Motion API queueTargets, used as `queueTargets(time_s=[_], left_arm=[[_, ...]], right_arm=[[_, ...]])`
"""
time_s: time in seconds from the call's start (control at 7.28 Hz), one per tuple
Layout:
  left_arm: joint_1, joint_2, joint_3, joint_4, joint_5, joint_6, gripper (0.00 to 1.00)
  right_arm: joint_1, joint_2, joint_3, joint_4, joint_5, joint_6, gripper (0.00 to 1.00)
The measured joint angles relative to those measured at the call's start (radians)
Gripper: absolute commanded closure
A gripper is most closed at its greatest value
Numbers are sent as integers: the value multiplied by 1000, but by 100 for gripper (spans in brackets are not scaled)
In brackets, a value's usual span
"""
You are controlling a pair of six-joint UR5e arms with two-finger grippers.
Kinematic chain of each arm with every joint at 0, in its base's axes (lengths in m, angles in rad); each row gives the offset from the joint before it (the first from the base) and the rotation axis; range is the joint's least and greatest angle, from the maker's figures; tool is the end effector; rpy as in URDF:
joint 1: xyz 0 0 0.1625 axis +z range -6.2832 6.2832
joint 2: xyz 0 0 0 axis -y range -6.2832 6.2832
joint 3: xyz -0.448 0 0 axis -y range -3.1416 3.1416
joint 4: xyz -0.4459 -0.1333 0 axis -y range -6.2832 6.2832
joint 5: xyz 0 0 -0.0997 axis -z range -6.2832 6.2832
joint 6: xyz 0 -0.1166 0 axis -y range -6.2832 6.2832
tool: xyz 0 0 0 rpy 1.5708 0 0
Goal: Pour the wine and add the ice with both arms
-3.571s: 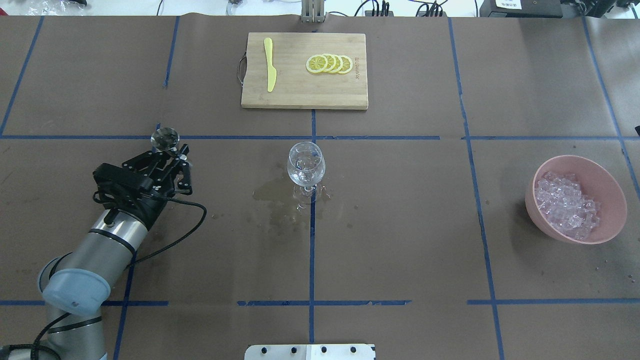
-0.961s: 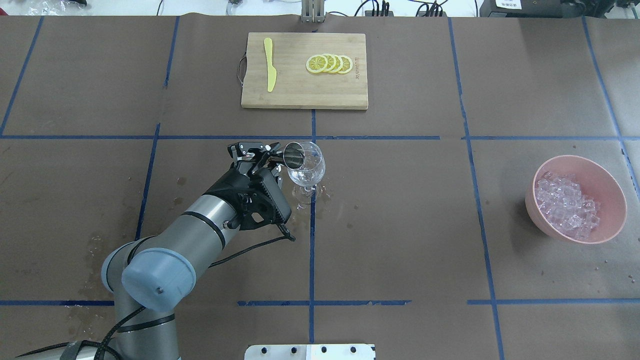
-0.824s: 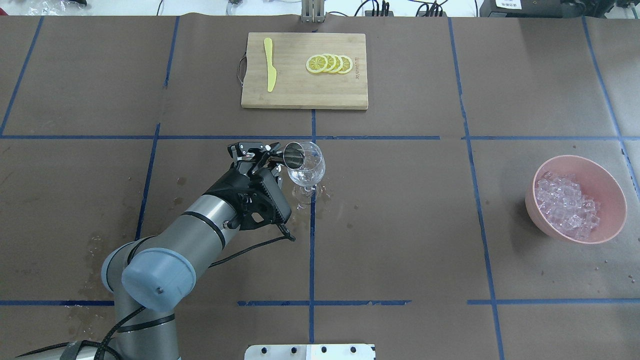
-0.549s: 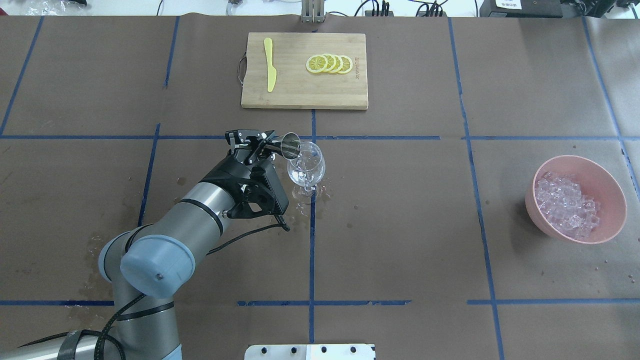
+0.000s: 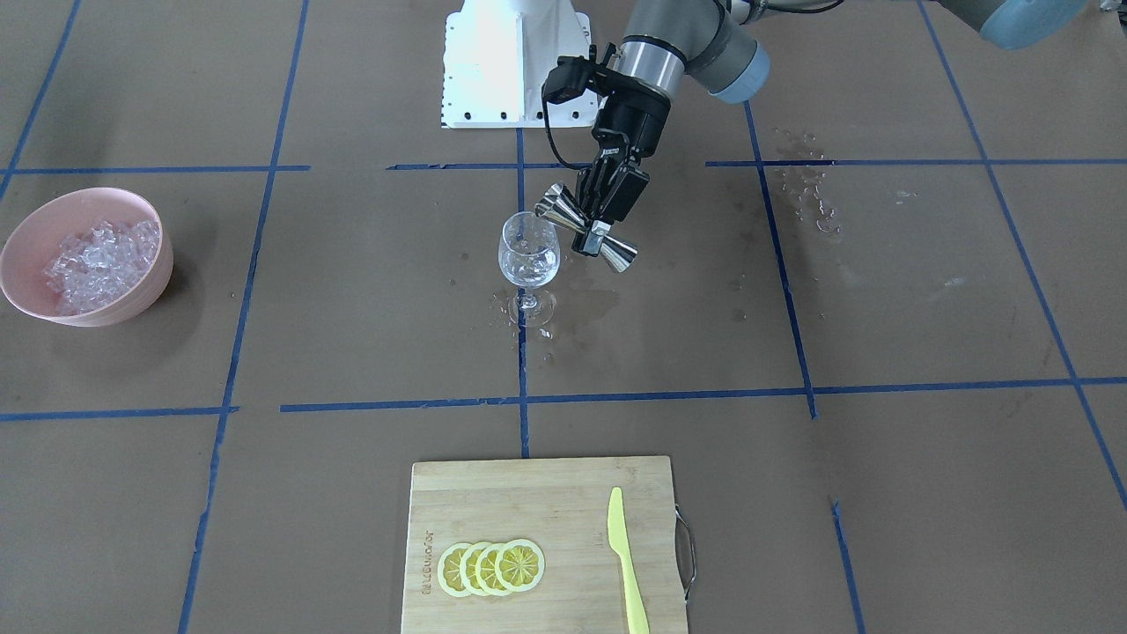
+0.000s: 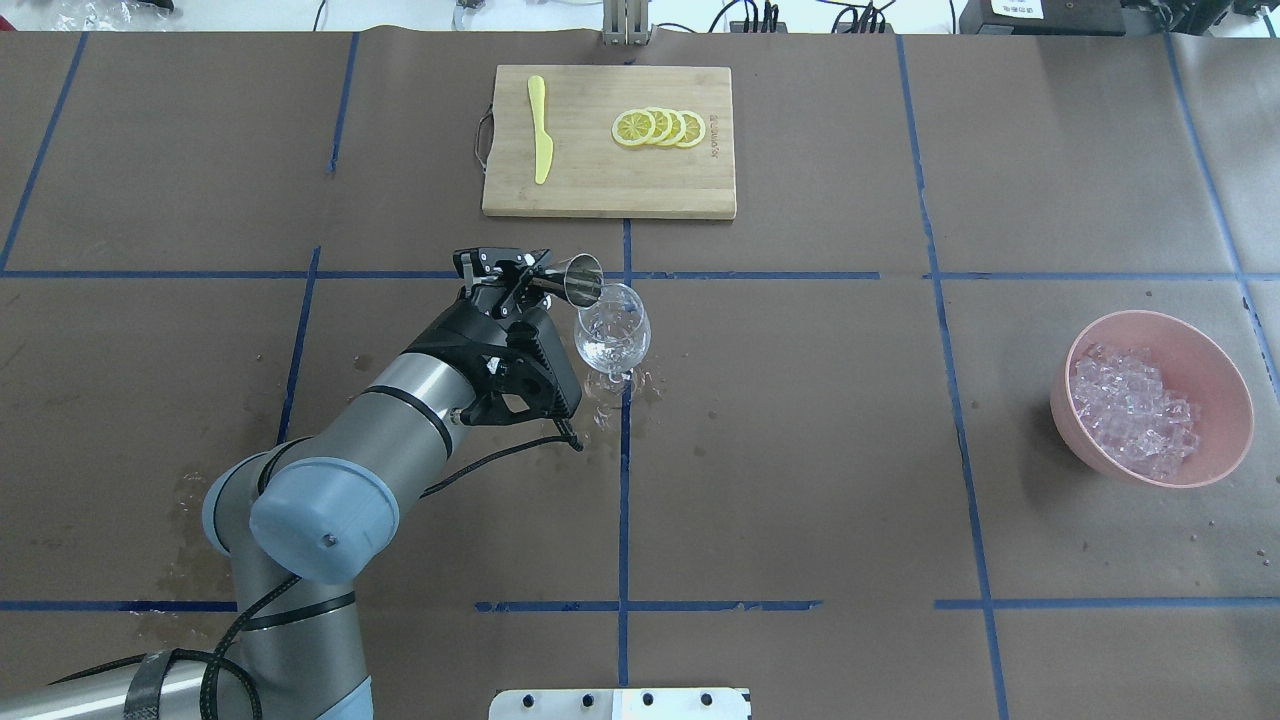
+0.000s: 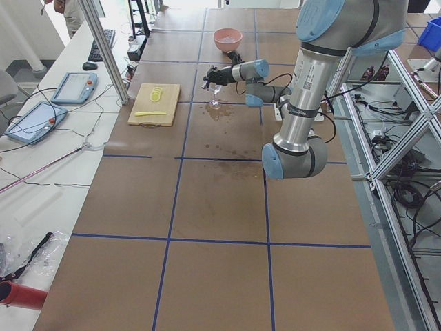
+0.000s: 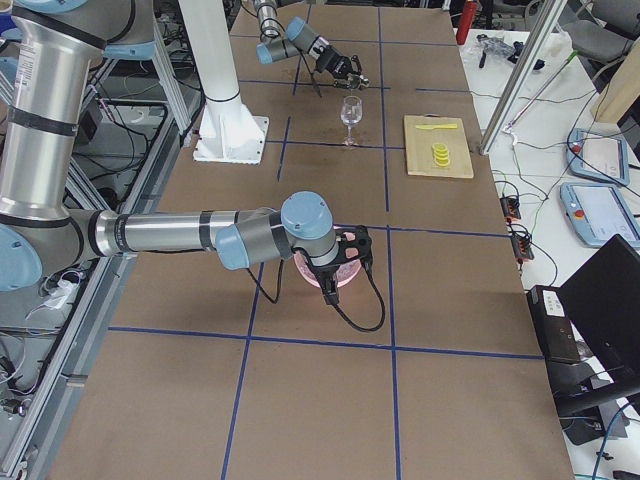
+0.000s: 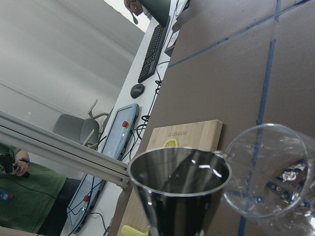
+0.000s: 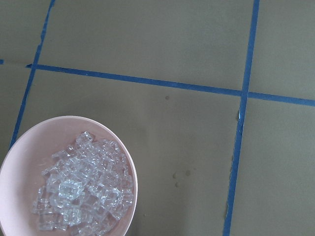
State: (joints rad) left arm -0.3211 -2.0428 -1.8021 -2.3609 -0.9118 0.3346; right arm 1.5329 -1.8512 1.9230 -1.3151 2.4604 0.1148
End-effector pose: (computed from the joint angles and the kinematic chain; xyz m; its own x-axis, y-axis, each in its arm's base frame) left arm 0.5459 -0.3973 0.1809 0.7588 0.5346 0.3721 -0.3415 -0.1600 0.9262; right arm 0.0261 -0.4401 0.5985 0.6198 -0.1634 0.7675 -0.0354 0.9713 0.2353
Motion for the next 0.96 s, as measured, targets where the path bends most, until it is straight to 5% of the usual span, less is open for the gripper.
queueTargets(time_s=[0.96], left_arm=[[-4, -43, 26, 1, 90, 258, 100]], right_arm=[[8, -14, 11, -1, 0, -1, 0]])
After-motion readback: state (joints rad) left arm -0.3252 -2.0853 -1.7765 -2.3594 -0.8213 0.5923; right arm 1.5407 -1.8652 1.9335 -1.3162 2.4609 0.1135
